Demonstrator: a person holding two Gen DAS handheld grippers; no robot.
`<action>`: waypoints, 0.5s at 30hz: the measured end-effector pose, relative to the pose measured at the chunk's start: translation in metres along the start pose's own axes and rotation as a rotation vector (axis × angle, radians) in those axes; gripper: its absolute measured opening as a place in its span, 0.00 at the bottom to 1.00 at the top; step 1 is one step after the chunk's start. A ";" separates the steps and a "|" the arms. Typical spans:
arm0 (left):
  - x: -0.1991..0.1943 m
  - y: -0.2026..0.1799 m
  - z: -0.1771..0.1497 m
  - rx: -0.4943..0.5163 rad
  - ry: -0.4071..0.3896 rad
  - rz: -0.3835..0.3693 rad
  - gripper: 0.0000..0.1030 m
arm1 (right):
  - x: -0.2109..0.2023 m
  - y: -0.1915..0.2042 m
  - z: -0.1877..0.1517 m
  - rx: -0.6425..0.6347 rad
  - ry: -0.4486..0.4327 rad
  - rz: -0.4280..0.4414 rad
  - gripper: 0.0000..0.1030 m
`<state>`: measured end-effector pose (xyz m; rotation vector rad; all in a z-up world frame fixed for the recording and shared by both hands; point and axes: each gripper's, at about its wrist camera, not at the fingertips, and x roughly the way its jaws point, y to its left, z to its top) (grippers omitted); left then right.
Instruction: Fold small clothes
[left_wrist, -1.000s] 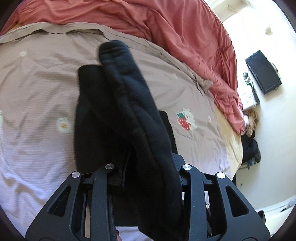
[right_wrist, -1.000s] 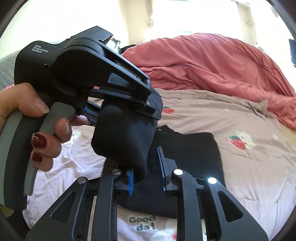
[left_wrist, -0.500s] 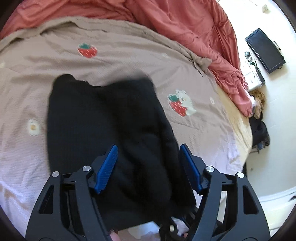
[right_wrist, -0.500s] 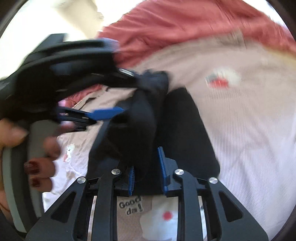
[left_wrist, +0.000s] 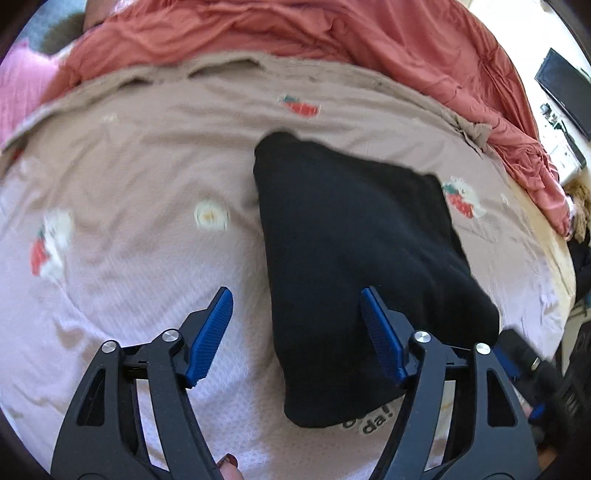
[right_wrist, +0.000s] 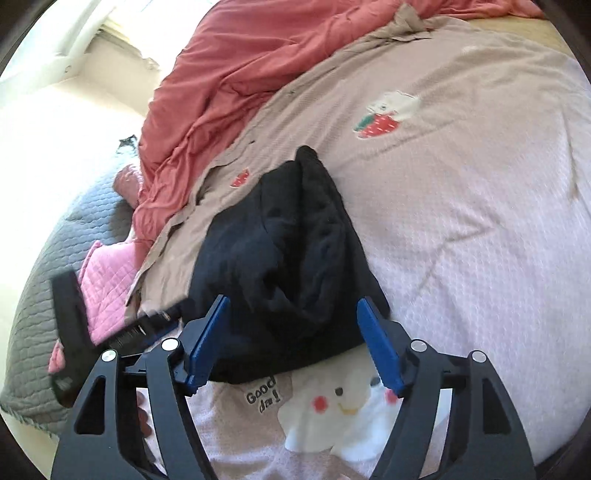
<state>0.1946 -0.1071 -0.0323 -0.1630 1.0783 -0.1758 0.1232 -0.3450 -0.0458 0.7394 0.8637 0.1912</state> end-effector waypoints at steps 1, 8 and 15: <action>0.002 0.001 -0.002 -0.006 0.005 -0.005 0.62 | 0.003 -0.002 0.004 -0.002 0.007 0.012 0.68; 0.006 -0.002 -0.012 -0.001 0.010 -0.027 0.62 | 0.029 -0.021 0.024 0.035 0.087 0.037 0.66; 0.006 -0.009 -0.023 -0.001 0.023 -0.054 0.63 | 0.031 -0.031 0.024 0.123 0.113 0.094 0.50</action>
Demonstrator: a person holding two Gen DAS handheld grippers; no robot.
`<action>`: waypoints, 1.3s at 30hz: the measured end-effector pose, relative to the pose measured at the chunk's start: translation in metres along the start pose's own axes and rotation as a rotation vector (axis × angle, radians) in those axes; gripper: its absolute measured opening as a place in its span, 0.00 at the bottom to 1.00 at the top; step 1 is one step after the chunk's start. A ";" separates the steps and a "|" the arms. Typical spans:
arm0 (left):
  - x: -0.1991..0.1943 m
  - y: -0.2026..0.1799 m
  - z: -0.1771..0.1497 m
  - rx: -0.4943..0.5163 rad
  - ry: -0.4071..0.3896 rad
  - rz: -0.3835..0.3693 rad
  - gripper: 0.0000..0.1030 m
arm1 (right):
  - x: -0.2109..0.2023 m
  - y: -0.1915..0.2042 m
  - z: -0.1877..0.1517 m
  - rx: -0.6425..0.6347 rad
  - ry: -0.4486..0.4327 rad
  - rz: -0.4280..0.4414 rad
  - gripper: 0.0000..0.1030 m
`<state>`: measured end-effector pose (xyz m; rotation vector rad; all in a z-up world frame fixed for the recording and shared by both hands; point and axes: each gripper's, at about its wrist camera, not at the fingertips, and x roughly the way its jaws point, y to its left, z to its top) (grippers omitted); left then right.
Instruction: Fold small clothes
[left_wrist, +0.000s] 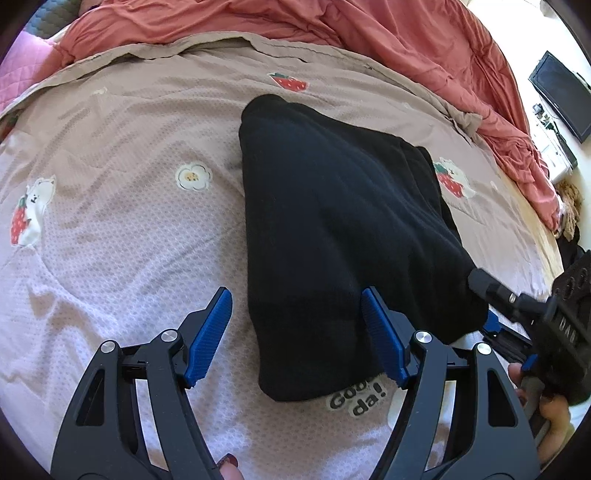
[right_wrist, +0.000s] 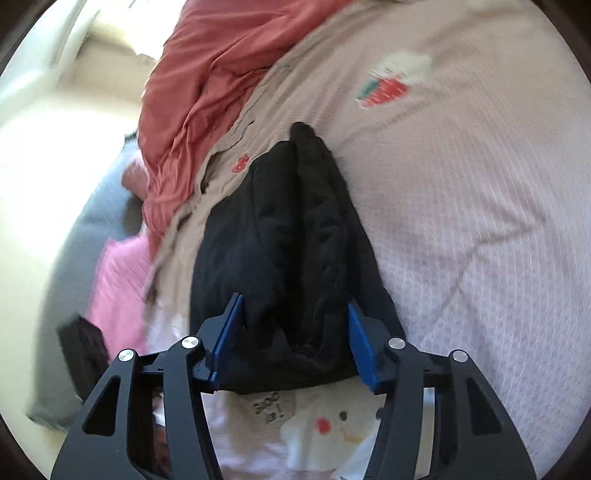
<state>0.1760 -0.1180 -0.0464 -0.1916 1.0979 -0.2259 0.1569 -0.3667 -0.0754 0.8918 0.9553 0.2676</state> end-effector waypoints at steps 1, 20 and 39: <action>0.000 -0.003 -0.003 0.006 0.006 -0.007 0.63 | -0.002 -0.003 0.001 0.013 0.000 0.010 0.50; -0.017 -0.033 -0.015 0.106 -0.050 0.042 0.64 | 0.001 0.009 0.012 -0.193 0.040 -0.214 0.24; -0.009 -0.037 -0.014 0.128 -0.016 0.061 0.65 | -0.021 0.018 0.020 -0.200 -0.064 -0.206 0.41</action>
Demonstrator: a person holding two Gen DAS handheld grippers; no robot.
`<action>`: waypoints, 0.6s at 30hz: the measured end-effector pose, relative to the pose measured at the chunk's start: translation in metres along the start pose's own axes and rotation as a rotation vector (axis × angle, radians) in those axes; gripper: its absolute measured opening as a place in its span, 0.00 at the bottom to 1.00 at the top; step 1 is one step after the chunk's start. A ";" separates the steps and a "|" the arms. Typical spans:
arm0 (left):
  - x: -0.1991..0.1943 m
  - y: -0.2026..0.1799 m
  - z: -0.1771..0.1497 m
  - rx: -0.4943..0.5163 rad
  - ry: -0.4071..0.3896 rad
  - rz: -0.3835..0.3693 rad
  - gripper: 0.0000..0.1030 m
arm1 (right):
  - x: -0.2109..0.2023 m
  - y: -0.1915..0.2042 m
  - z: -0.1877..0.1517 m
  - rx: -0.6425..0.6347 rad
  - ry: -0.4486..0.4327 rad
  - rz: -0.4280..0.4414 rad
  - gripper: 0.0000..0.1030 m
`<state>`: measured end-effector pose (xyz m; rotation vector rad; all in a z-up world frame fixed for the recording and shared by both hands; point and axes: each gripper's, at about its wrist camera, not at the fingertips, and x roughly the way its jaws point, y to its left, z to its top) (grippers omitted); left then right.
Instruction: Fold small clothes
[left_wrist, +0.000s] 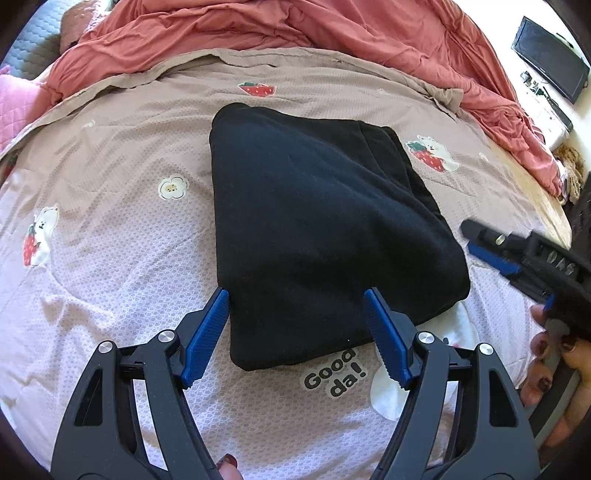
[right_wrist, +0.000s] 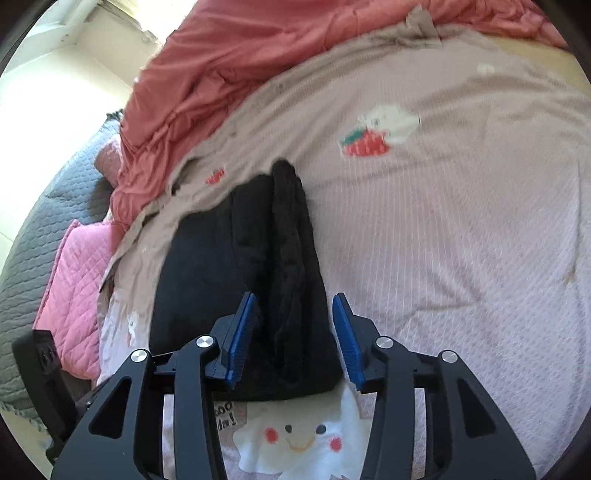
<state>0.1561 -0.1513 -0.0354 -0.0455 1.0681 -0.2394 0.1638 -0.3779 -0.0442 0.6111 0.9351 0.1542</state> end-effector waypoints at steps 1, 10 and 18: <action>0.001 0.000 0.000 0.000 0.003 0.000 0.65 | -0.003 0.003 0.001 -0.020 -0.019 0.013 0.41; 0.009 0.003 -0.003 0.007 0.024 -0.001 0.65 | 0.006 0.026 0.012 -0.129 -0.030 0.074 0.41; 0.016 0.003 -0.006 0.019 0.031 0.003 0.65 | 0.062 0.037 0.021 -0.166 0.122 0.071 0.47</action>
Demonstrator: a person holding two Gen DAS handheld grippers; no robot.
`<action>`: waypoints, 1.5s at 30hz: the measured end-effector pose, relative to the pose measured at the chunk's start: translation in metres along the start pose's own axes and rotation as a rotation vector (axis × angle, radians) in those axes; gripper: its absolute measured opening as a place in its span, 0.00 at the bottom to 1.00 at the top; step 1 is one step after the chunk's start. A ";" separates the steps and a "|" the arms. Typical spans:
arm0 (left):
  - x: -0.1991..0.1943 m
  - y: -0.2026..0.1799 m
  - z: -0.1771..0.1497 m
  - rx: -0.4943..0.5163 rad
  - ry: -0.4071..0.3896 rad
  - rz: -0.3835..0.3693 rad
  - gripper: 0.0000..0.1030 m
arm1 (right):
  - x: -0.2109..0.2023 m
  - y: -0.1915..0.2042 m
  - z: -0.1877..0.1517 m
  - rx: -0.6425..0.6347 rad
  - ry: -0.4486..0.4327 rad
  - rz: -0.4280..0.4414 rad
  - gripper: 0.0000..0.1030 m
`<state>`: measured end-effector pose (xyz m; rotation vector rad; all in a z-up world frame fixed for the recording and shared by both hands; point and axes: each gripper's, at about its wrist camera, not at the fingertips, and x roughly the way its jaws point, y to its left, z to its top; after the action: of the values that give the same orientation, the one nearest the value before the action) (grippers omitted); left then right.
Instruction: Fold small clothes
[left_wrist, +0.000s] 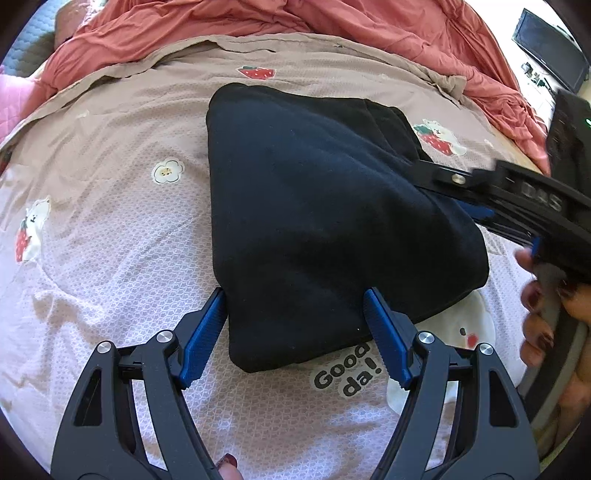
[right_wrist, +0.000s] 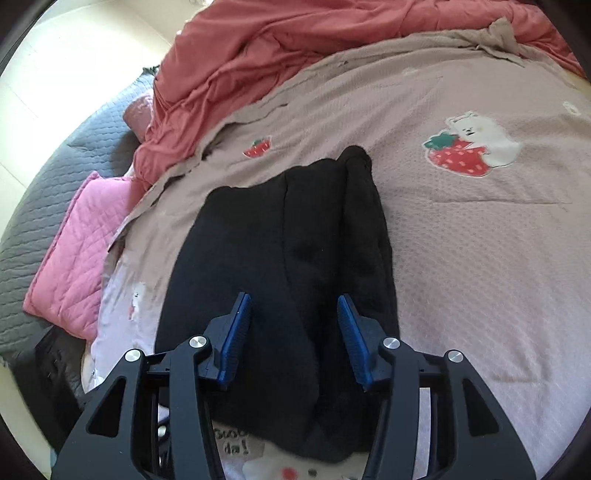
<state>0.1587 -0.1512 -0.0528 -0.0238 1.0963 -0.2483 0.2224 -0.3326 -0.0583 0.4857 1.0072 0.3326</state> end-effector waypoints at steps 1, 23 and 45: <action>-0.002 0.000 0.000 -0.001 -0.006 -0.002 0.65 | 0.005 -0.002 0.002 0.010 0.003 0.004 0.47; -0.012 -0.006 0.006 0.016 -0.048 -0.011 0.68 | 0.013 -0.004 0.001 -0.081 -0.024 -0.176 0.34; -0.013 0.002 0.000 -0.028 -0.019 -0.018 0.72 | -0.019 0.006 0.008 -0.079 -0.136 -0.127 0.75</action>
<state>0.1534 -0.1461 -0.0421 -0.0605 1.0814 -0.2483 0.2191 -0.3383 -0.0377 0.3656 0.8846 0.2217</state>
